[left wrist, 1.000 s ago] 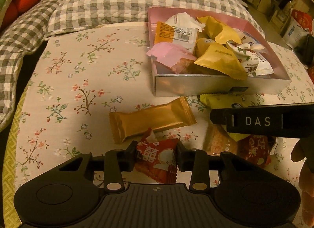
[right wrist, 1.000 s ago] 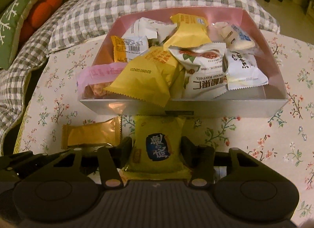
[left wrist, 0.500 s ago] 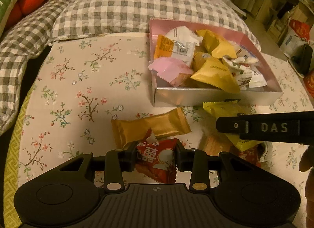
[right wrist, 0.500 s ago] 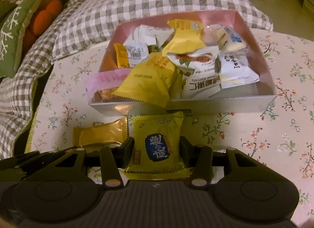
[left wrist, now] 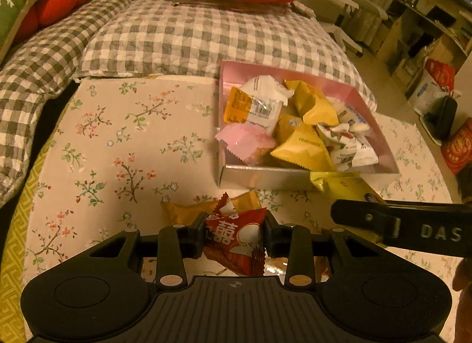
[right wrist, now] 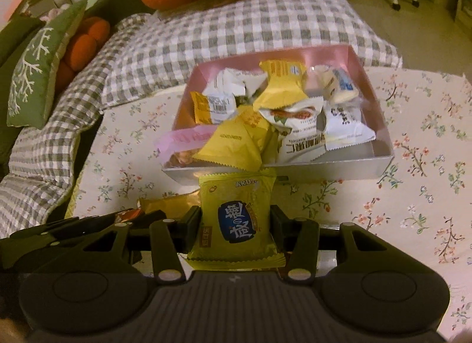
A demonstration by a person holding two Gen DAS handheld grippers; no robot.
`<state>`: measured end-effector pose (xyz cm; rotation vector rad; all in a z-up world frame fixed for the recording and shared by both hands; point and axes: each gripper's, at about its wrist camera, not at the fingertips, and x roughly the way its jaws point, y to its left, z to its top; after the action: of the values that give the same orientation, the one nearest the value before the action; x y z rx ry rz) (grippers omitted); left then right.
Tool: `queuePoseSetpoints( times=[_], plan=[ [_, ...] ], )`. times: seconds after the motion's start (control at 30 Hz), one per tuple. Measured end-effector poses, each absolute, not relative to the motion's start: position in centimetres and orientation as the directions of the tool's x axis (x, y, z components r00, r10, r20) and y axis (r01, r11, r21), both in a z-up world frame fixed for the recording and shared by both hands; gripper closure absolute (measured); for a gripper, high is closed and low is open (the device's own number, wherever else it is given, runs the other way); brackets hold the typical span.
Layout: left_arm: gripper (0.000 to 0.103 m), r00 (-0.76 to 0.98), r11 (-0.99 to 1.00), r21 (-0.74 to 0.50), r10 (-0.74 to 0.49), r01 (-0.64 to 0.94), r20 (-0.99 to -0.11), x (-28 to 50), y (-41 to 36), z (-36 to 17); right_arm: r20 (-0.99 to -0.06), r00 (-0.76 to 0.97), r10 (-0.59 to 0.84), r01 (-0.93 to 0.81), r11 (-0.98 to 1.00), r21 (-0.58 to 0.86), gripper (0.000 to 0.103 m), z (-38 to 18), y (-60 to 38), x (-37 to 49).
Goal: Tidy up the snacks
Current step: 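Carry both held packets over the pink box and open both tools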
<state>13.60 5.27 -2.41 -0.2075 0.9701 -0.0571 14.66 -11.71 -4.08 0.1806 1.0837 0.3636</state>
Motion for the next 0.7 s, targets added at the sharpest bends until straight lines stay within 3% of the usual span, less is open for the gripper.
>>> queuePoseSetpoints(
  times=[0.27, 0.7],
  plan=[
    [0.068, 0.629, 0.983, -0.169, -0.088, -0.071, -0.772, 13.2, 5.5, -0.3, -0.796, 0.475, 0.374, -0.182, 0.927, 0.327, 0.057, -2.5, -13.2, 14.5],
    [0.068, 0.701, 0.961, -0.262, -0.123, -0.094, -0.703, 15.4, 6.0, 1.8, -0.739, 0.599, 0.309, -0.075, 0.94, 0.333, 0.057, -1.2, -16.3, 16.3]
  ],
)
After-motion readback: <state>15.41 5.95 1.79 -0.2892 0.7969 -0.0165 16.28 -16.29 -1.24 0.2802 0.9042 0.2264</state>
